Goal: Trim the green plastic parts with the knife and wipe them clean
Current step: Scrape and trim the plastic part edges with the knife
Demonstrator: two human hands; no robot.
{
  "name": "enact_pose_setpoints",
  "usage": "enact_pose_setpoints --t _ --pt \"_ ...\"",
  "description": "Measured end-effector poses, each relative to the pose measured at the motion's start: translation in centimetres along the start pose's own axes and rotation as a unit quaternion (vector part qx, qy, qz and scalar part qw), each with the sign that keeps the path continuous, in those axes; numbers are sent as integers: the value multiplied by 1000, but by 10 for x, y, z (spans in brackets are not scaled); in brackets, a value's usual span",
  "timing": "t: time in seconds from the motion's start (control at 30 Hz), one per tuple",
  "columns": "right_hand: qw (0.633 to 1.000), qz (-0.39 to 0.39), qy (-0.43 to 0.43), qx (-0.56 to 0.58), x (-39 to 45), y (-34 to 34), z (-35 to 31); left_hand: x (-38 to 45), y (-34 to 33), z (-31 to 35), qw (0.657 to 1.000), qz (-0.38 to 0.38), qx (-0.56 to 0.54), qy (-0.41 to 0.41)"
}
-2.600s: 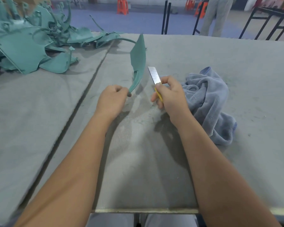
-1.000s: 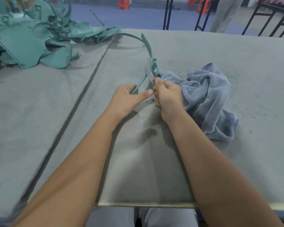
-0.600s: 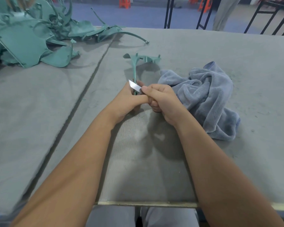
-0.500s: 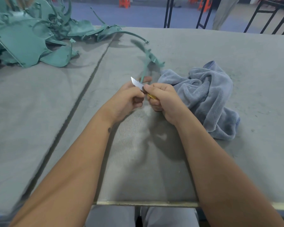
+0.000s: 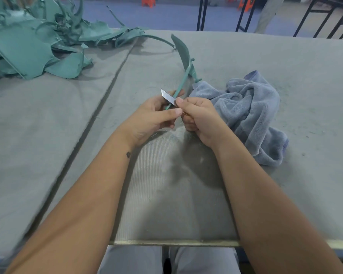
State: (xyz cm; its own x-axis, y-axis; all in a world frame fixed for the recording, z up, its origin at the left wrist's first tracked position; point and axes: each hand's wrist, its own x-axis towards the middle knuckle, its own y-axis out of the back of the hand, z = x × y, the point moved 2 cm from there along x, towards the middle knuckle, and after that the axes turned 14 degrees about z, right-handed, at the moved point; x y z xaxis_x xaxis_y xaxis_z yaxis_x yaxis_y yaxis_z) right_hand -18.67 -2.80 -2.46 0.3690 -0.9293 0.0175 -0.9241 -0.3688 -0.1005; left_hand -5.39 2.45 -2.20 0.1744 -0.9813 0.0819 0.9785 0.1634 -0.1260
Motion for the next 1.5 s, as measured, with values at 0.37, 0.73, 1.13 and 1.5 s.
enact_pose_setpoints --t 0.37,0.73,1.13,1.5 --pt "991 112 58 -48 6 -6 7 6 -1 -1 985 129 106 -40" --pt "986 164 6 40 14 -4 5 -2 13 4 980 53 190 13" --pt "963 233 -53 127 20 0 1 -12 37 20 977 -47 183 102" --pt "961 231 -57 141 17 18 -7 2 37 13 914 157 373 -41"
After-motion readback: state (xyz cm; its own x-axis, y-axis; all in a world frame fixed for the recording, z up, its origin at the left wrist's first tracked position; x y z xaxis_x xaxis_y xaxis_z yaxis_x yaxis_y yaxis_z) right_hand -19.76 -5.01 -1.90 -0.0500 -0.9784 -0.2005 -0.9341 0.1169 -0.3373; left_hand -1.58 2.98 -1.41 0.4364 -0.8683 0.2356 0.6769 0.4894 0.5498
